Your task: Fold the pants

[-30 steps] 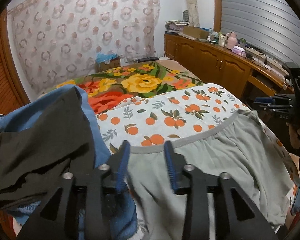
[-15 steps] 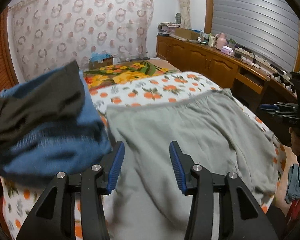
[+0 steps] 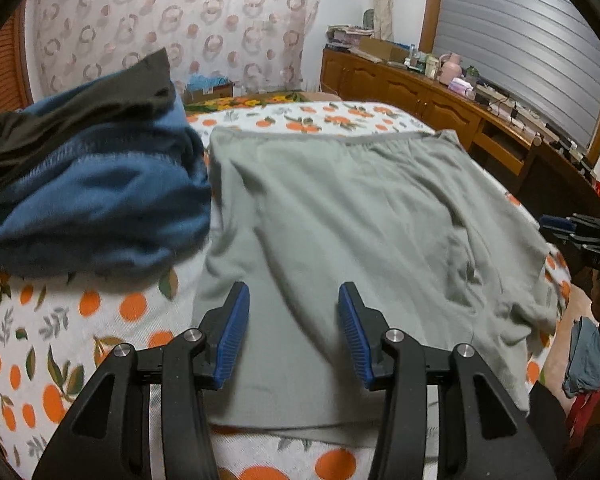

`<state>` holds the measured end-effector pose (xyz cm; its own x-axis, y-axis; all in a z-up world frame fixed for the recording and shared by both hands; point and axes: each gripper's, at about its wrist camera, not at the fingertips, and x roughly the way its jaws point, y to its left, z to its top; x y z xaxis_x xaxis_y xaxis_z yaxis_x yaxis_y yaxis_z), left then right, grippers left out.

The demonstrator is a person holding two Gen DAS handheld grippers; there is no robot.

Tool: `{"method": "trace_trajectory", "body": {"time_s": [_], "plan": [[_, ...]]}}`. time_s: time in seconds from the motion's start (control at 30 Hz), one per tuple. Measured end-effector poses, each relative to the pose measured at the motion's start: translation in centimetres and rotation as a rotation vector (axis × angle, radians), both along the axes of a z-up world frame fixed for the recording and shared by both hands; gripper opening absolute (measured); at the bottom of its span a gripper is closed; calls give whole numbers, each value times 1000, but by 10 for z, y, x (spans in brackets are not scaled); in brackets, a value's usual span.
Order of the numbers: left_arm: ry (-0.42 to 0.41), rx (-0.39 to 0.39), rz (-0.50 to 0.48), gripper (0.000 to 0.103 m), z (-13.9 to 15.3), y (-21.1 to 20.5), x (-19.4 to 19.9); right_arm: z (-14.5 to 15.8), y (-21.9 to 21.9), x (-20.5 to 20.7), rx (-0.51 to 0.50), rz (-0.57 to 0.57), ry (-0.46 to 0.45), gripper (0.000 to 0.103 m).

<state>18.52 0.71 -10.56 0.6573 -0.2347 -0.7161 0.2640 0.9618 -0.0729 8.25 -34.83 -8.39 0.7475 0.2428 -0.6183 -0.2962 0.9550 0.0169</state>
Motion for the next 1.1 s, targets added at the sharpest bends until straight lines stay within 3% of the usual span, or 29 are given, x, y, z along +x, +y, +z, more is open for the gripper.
{"method": "trace_trajectory", "body": {"time_s": [0.37, 0.97, 1.03, 1.1], "plan": [[7, 37, -4, 48, -5, -5, -2, -5, 7, 9, -123, -24, 10, 36], [-2, 39, -5, 48, -7, -5, -2, -1, 24, 16, -168, 27, -33, 36], [-2, 39, -5, 48, -7, -5, -2, 1, 18, 16, -144, 25, -34, 11], [-2, 39, -5, 48, -7, -5, -2, 4, 12, 11, -116, 10, -53, 3]]}}
